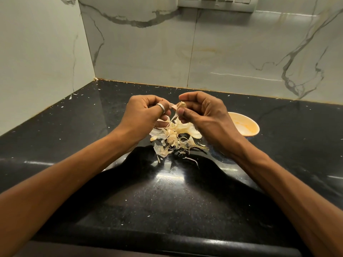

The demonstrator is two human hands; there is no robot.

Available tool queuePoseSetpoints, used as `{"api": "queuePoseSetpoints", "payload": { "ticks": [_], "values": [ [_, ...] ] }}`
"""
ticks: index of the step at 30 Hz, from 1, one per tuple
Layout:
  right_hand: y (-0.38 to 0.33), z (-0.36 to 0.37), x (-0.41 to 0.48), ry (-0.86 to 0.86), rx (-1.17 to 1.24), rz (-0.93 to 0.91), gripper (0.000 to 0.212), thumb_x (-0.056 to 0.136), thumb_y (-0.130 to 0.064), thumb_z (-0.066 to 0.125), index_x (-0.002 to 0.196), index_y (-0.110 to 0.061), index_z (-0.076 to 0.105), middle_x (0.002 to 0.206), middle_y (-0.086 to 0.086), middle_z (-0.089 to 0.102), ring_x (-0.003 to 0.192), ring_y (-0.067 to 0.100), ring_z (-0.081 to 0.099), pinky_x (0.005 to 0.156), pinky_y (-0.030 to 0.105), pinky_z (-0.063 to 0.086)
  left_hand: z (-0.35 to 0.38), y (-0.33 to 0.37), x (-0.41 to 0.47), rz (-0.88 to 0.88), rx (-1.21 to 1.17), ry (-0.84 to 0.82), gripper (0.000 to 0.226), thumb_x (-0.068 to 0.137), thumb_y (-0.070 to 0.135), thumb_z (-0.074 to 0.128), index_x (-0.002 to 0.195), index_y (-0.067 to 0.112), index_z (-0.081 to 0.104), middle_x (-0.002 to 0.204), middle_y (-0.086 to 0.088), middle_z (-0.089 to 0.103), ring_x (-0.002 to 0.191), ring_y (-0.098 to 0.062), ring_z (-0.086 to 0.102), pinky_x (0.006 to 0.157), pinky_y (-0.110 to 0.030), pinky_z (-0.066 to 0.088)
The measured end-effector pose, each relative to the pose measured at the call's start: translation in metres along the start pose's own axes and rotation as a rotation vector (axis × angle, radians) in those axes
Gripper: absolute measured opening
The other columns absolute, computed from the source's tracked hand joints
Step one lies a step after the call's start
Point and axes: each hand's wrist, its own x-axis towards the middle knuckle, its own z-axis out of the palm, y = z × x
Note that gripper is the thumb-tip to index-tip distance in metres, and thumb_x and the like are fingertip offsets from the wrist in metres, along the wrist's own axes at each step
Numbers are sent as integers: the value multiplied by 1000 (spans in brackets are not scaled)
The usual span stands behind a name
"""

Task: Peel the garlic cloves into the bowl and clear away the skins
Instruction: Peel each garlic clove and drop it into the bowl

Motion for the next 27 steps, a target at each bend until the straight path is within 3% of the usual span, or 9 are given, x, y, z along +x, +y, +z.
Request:
{"api": "queuePoseSetpoints", "payload": {
  "ticks": [2, 7, 16, 24, 27],
  "values": [
    [-1, 0, 0, 10, 22, 0, 32, 95, 1, 65, 127, 1, 58, 101, 15, 74, 79, 9, 69, 69, 18, 53, 0, 0, 0, -16, -11, 12, 14, 98, 5, 60, 90, 7, 72, 75, -8, 68, 60, -8, 62, 59, -26, 60],
    [-1, -2, 1, 41, 43, -21, 31, 95, 1, 65, 125, 0, 58, 105, 12, 74, 84, 13, 70, 80, 28, 57, -1, 1, 1, -42, -21, 22, 16, 98, 4, 59, 88, 5, 72, 74, -8, 66, 59, -8, 60, 60, -28, 61],
    [-5, -7, 1, 111, 63, -46, 29, 96, 1, 64, 124, 1, 58, 104, 12, 75, 85, 20, 69, 84, 33, 61, -7, -5, 5, -56, 31, 91, 15, 97, 7, 60, 92, 1, 73, 77, -10, 67, 60, -9, 61, 60, -31, 61],
    [-1, -7, 2, 73, -81, -46, 26, 96, -5, 66, 122, -4, 60, 105, 8, 74, 90, 19, 71, 79, 33, 61, -4, -7, 3, 143, 243, 94, 13, 91, 12, 66, 90, 14, 79, 74, -4, 72, 59, -8, 64, 51, -25, 55],
    [1, -8, 3, 59, -155, -44, 21, 96, -9, 68, 116, -9, 63, 105, 7, 74, 90, 19, 71, 75, 32, 61, -4, -9, 2, 284, 375, 120, 10, 87, 20, 70, 89, 18, 80, 68, 9, 70, 57, -3, 63, 54, -20, 53]
  ]
}}
